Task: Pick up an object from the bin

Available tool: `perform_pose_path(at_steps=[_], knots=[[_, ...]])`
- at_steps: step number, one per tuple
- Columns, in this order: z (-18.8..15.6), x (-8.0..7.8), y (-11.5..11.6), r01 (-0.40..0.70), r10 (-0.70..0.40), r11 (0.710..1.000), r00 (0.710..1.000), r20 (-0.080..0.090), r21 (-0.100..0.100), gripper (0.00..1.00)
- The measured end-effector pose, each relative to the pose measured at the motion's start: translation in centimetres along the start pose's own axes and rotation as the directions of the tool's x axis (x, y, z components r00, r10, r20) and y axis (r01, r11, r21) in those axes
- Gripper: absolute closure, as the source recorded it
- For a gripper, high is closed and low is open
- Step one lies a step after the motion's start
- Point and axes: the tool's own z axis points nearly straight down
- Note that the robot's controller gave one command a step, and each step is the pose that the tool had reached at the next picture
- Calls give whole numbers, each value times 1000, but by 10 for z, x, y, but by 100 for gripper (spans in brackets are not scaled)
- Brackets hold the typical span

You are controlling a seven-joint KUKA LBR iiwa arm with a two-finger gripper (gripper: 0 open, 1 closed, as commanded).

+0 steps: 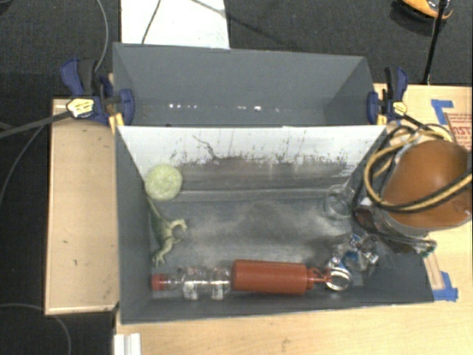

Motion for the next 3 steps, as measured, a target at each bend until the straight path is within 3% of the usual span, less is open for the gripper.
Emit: perform_pose_path(at_steps=[1,2,3], knots=[[-59,-15,-2,-14,14,1000,1000,0,0,100],[-112,-12,-10,-15,15,1000,1000,1,-1,100],[-115,-12,-21,22,-23,1000,1000,12,20,100]])
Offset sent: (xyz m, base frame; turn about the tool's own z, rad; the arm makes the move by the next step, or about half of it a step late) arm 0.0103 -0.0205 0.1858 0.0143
